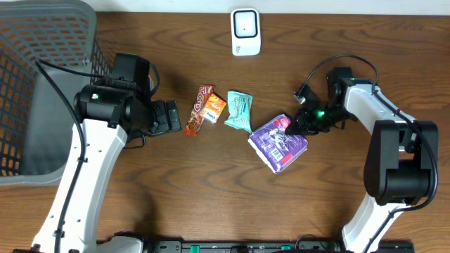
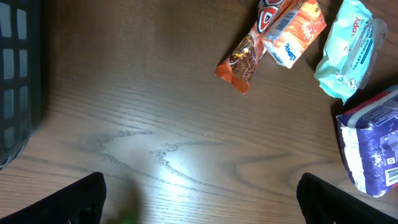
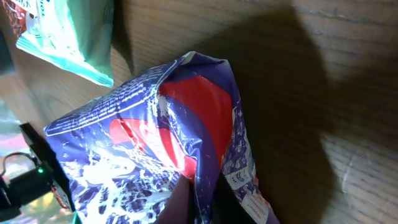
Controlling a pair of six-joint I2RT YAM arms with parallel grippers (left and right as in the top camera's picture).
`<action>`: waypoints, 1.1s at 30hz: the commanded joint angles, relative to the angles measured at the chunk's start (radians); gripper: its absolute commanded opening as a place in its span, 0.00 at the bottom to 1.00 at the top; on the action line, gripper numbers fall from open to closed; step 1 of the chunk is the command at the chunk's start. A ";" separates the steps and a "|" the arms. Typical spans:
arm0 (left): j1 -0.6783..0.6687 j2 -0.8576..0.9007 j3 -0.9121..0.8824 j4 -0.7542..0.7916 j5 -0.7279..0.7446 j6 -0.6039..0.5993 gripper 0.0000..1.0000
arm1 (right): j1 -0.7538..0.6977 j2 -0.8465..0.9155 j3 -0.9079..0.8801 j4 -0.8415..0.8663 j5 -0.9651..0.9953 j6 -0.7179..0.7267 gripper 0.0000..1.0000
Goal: Scan the item barcode
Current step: 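Lift the Carefree pack and carry it up toward the scanner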
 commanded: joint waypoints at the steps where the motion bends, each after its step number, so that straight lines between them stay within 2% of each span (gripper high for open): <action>1: -0.001 0.005 0.002 -0.005 -0.006 -0.013 0.98 | -0.010 -0.006 0.036 -0.021 -0.018 0.071 0.01; 5: -0.001 0.005 0.002 -0.005 -0.006 -0.013 0.98 | -0.019 -0.051 0.126 -0.060 0.100 0.180 0.01; 8: -0.001 0.005 0.002 -0.005 -0.006 -0.013 0.98 | -0.016 -0.102 0.217 -0.102 0.300 0.287 0.01; 12: -0.001 0.005 0.002 -0.005 -0.006 -0.013 0.98 | -0.007 -0.169 0.314 -0.158 0.553 0.359 0.01; 18: -0.001 0.005 0.002 -0.005 -0.006 -0.013 0.98 | 0.047 -0.213 0.334 -0.228 1.144 0.598 0.01; 20: -0.001 0.005 0.002 -0.005 -0.006 -0.013 0.98 | 0.072 -0.206 0.312 -0.231 1.267 0.638 0.01; 22: -0.001 0.005 0.002 -0.005 -0.006 -0.013 0.98 | 0.097 -0.201 0.277 -0.213 1.325 0.655 0.01; 26: -0.001 0.005 0.002 -0.005 -0.006 -0.013 0.98 | 0.165 -0.182 0.195 -0.127 1.318 0.655 0.01; 33: -0.001 0.005 0.002 -0.005 -0.006 -0.013 0.98 | 0.357 -0.153 0.189 -0.074 1.306 0.669 0.02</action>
